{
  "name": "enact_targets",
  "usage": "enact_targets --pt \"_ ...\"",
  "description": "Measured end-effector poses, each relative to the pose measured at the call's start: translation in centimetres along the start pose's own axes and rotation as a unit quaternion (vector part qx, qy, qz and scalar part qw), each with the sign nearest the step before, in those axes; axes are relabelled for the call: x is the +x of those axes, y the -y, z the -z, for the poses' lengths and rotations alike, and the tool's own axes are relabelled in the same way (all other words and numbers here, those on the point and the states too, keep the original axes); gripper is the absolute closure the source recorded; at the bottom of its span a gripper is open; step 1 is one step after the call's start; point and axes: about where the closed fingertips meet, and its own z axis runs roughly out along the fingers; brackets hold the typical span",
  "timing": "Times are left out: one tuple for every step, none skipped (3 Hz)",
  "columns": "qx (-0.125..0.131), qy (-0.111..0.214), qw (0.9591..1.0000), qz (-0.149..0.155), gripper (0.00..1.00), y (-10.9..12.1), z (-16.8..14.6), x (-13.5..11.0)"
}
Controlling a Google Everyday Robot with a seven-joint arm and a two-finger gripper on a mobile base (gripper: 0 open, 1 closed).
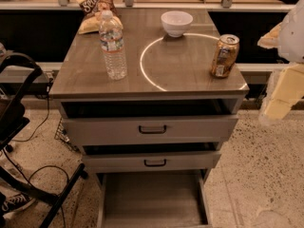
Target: Close bottom drawer
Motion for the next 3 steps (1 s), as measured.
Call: enact_targets --pt "0.0 0.0 1.0 0.0 0.0 0.0 0.0 0.0" --pt "0.001 -0.012 0.9999 0.01 0.0 -0.7 -1.3 0.9" --pt "-0.004 -0.027 0.9992 0.03 0.0 -3.0 -4.9 3.7"
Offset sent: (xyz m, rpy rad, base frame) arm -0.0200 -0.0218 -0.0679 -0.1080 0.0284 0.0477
